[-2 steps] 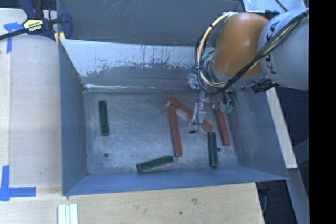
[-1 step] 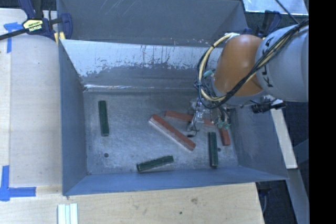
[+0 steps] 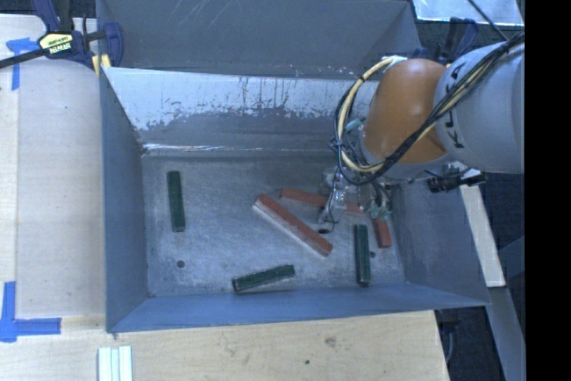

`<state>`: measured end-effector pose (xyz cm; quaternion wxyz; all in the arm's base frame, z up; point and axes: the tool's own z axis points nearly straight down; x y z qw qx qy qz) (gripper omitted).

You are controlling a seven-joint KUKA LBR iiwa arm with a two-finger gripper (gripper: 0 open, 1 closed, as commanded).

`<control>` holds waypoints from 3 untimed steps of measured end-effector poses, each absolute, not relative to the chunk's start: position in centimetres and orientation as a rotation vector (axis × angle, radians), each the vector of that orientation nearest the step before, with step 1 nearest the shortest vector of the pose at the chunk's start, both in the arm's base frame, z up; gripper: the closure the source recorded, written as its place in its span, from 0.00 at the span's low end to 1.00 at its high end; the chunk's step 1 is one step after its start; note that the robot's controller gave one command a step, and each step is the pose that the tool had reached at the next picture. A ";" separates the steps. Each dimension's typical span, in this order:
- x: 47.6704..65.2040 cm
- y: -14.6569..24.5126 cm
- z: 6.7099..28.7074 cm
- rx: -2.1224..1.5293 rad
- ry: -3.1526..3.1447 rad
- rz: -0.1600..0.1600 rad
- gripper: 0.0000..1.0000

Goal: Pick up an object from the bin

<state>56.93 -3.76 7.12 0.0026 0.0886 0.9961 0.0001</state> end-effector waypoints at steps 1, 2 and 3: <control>55.2 -4.7 19.1 0.288 3.125 0.000 1.00; 55.2 -4.7 19.1 0.287 3.126 0.000 1.00; 53.9 -10.5 28.8 -0.382 3.113 -0.002 1.00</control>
Offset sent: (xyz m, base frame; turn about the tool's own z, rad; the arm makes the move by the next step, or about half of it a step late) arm 0.0000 0.0000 0.0000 0.0000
